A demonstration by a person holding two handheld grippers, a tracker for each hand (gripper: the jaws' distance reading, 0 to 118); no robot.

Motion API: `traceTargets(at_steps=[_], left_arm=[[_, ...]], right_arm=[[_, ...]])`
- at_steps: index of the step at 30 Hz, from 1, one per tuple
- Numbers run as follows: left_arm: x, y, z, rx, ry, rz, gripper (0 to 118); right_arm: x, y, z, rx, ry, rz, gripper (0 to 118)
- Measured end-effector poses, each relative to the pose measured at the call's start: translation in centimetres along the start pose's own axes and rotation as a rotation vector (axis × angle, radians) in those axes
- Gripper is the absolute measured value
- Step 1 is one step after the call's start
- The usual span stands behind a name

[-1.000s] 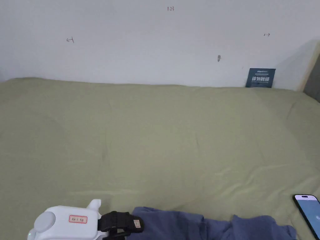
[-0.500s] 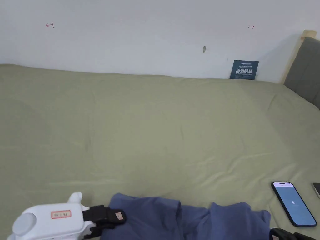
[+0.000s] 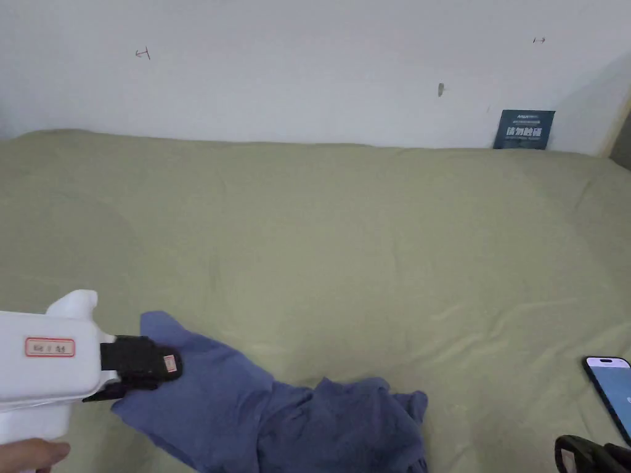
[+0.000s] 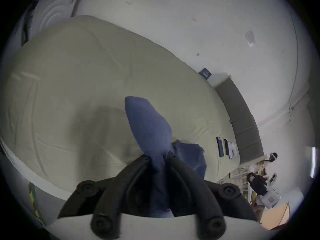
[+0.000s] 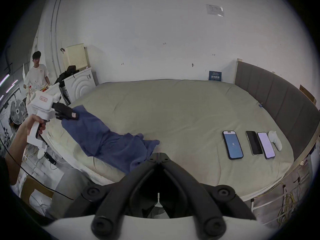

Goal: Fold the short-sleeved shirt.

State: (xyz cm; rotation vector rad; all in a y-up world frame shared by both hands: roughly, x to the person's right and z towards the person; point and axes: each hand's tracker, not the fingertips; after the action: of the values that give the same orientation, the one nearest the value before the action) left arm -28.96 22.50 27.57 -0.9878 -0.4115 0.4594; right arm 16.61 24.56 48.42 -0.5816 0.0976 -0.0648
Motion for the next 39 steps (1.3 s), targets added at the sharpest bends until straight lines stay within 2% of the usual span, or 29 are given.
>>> traceTargets(at_steps=[7,10,12,13,15,16,18,22,23,25,26,27,31,33,39], left_arm=[[7.2,-1.6,-9.8,-0.193,-0.072,-0.091,13],[10.2,-2.9,-13.7,-0.269,-0.039,-0.189,14],[12.0,-4.2,-15.8,-0.331,-0.04,-0.259,19],[12.3,-4.6,-16.8,-0.353,-0.054,-0.273,29],[12.6,-5.5,-18.4,-0.374,-0.115,-0.227,65],[12.5,-5.7,-18.8,-0.379,-0.135,-0.193,72],[12.1,-5.8,-19.0,-0.369,-0.151,-0.138,72],[10.1,-5.6,-18.1,-0.315,-0.23,-0.043,70],[9.2,-5.9,-17.9,-0.298,-0.273,0.009,64],[7.4,-6.8,-18.0,-0.259,-0.352,0.108,40],[6.6,-7.4,-18.3,-0.244,-0.366,0.133,19],[6.2,-8.2,-18.8,-0.236,-0.372,0.164,13],[5.9,-11.4,-22.5,-0.271,-0.381,0.174,9],[6.5,-13.0,-24.3,-0.283,-0.402,0.19,3],[7.7,-12.9,-23.5,-0.236,-0.395,0.213,2]], right_arm=[[0.1,-0.5,0.4,-0.009,-0.004,0.001,0],[0.5,-0.9,0.6,-0.016,-0.014,-0.022,0],[0.9,-1.2,0.6,-0.025,-0.023,-0.033,0],[1.1,-1.3,0.6,-0.029,-0.028,-0.037,0],[1.4,-1.5,0.7,-0.033,-0.037,-0.046,0],[1.4,-1.6,0.8,-0.035,-0.039,-0.05,0],[1.6,-1.7,0.9,-0.041,-0.045,-0.056,0],[1.7,-1.8,1.2,-0.045,-0.05,-0.056,0],[1.7,-1.8,1.2,-0.044,-0.05,-0.056,0],[1.7,-1.9,1.3,-0.041,-0.049,-0.056,0],[1.6,-1.8,1.3,-0.039,-0.047,-0.057,0],[1.5,-1.8,1.3,-0.037,-0.045,-0.057,0],[1.1,-1.8,1.3,-0.036,-0.035,-0.05,0],[0.8,-1.8,1.3,-0.04,-0.033,-0.042,0],[0.1,-1.8,0.3,-0.06,-0.012,-0.029,0]])
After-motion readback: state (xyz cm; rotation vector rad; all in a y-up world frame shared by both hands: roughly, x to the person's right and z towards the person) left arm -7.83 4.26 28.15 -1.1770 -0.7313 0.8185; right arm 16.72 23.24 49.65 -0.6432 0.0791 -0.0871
